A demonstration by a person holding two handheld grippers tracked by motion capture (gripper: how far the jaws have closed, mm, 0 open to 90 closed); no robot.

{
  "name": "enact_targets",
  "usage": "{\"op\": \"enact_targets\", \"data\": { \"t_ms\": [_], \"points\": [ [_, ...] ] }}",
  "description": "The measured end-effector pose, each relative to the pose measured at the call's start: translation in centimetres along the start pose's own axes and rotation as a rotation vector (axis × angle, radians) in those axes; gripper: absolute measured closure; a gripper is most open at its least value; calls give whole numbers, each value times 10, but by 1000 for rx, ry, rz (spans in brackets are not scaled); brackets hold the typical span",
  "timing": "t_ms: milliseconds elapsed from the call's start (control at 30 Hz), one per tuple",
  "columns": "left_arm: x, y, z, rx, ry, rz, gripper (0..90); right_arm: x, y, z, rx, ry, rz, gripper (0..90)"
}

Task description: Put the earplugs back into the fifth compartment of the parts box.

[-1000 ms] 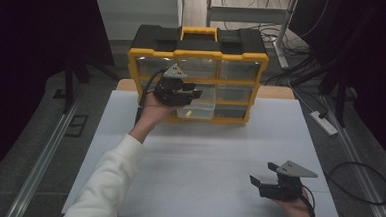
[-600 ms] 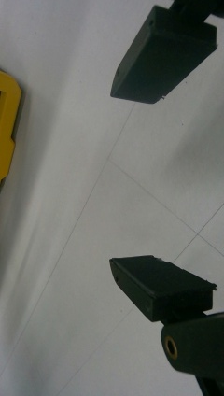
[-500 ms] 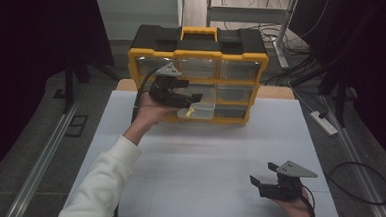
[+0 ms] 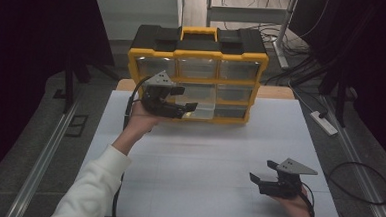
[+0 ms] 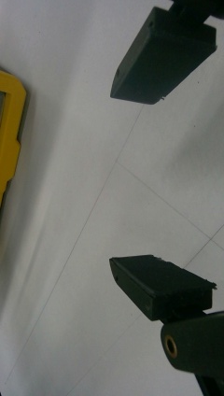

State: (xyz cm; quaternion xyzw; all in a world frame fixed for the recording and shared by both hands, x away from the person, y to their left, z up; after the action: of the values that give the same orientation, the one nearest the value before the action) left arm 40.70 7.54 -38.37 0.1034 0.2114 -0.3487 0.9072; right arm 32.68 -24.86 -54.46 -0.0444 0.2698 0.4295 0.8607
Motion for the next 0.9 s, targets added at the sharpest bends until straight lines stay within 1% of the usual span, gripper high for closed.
{"op": "enact_targets", "data": {
  "t_ms": [133,233,267,333,467,600,633,667,733,767,900],
  "points": [
    [-11,-5,-14,6,-12,-1,251,-1,0,0,0,-1,3,164],
    [-17,-9,-26,-8,-20,15,242,-1,1,1,-6,-3,1,164],
    [-19,-10,-31,-17,-20,22,231,-1,1,1,-7,-1,0,165],
    [-24,-15,-44,-21,-16,20,226,-1,2,1,-9,3,-1,164],
    [-36,-23,-72,-8,-14,32,222,-3,3,0,-7,2,-5,164],
    [-47,-26,-99,-34,-6,41,211,-5,3,0,2,-7,-10,164],
    [-47,-26,-99,-34,-6,41,207,-5,3,0,2,-7,-10,164],
    [-50,-26,-109,-40,0,50,207,-5,2,0,2,-4,-10,164],
    [-53,-26,-118,-48,4,62,198,-5,2,0,2,-2,-16,164],
    [-55,-26,-125,-58,11,70,192,-5,2,0,2,-2,-18,164],
    [-57,-27,-141,-74,26,71,181,-4,1,-1,2,1,-21,164]
  ]
}}
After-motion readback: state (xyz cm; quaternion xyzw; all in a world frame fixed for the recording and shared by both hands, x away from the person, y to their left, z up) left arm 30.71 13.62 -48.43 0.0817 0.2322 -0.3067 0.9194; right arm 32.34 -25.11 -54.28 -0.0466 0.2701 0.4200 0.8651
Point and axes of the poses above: each handheld gripper's, and its own axes: x roughly forward along the jaws, z roughly out of its top, y roughly to its left, the point moved 7 cm from there along x, roughly forward along the jaws, and after that the axes turned 12 degrees about z, right-handed, at the moved point
